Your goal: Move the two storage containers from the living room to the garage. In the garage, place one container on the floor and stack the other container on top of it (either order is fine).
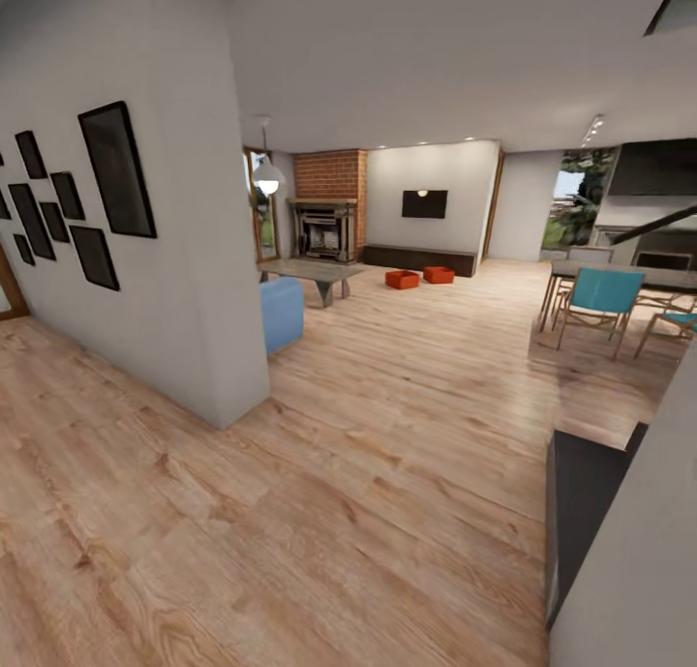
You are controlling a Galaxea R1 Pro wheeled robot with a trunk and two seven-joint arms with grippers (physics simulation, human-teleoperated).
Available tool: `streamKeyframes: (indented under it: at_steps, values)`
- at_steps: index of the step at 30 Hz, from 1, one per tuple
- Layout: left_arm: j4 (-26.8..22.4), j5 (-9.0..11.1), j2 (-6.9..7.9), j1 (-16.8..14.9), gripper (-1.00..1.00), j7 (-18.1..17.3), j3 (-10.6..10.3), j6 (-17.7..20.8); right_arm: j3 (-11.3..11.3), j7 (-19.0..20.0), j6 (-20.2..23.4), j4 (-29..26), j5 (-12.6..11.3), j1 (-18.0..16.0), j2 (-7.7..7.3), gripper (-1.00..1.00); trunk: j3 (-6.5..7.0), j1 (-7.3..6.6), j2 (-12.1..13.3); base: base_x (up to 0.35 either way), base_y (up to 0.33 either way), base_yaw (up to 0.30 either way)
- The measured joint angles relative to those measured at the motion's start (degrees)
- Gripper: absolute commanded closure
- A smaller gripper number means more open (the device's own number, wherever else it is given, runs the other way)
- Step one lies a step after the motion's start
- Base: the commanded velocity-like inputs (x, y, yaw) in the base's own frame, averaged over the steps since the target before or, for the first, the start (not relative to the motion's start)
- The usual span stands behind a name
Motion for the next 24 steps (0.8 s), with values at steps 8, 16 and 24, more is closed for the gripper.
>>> streamKeyframes:
  at_steps: [8, 16, 24]
  values:
    - [0.0, 0.0, 0.02, 0.0, -1.0, 0.0, 0.0, -0.1, 0.0, 0.0, 0.0, 0.0, 0.0, 0.0, 0.0, -1.0, 0.0, 0.0, 0.0, 0.325, 0.11, -0.287]
    - [0.0, 0.0, 0.02, 0.0, -1.0, 0.0, 0.0, -0.1, 0.0, 0.1, 0.1, 0.0, 0.0, 0.0, -0.04, -1.0, 0.0, 0.0, 0.0, 0.318, 0.168, -0.138]
    - [0.0, -0.1, -0.02, 0.0, -1.0, 0.0, 0.0, -0.1, 0.1, 0.1, 0.4, 0.0, 0.1, 0.0, 0.0, -1.0, 0.0, 0.0, 0.0, 0.309, 0.19, -0.004]
